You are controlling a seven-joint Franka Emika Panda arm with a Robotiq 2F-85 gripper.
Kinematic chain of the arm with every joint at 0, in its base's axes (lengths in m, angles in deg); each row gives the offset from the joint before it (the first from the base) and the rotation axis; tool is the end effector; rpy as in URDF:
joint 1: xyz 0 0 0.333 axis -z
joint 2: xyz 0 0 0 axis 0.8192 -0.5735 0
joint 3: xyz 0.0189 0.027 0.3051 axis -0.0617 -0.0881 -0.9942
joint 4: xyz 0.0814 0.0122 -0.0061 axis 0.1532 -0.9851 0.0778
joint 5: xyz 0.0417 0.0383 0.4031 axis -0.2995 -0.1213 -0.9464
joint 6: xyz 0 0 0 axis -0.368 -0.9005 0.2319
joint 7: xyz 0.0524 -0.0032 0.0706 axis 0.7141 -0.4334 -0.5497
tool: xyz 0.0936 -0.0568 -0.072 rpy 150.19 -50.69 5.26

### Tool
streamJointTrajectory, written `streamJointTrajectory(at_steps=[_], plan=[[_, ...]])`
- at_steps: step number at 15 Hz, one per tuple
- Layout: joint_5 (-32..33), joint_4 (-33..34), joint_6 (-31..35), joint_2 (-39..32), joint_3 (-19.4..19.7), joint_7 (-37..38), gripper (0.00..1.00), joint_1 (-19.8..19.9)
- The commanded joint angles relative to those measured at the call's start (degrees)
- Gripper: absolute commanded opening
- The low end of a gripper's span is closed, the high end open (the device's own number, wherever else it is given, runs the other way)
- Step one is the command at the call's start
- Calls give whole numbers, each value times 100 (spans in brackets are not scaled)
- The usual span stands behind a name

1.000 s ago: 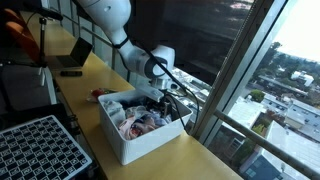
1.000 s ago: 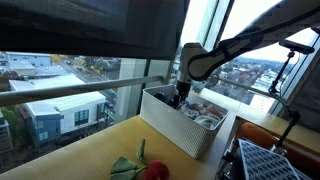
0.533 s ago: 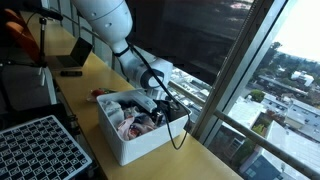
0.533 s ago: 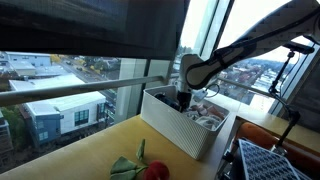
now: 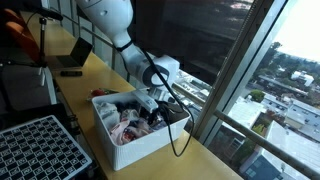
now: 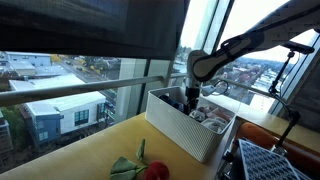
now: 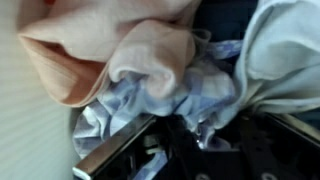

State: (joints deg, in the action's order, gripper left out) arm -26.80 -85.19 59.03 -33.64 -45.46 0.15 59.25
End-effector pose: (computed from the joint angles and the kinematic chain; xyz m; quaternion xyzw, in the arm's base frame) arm 0.6418 -0.0616 0.1235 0.9939 0.0387 -0.0996 0.0281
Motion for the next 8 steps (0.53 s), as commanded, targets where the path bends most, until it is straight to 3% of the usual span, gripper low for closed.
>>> streamJointTrajectory(at_steps=[1,8], plan=[[-217,-463,-488,736,-17,-80,2,99],[-310,-404,-1361,2180,28,-55,4,71]])
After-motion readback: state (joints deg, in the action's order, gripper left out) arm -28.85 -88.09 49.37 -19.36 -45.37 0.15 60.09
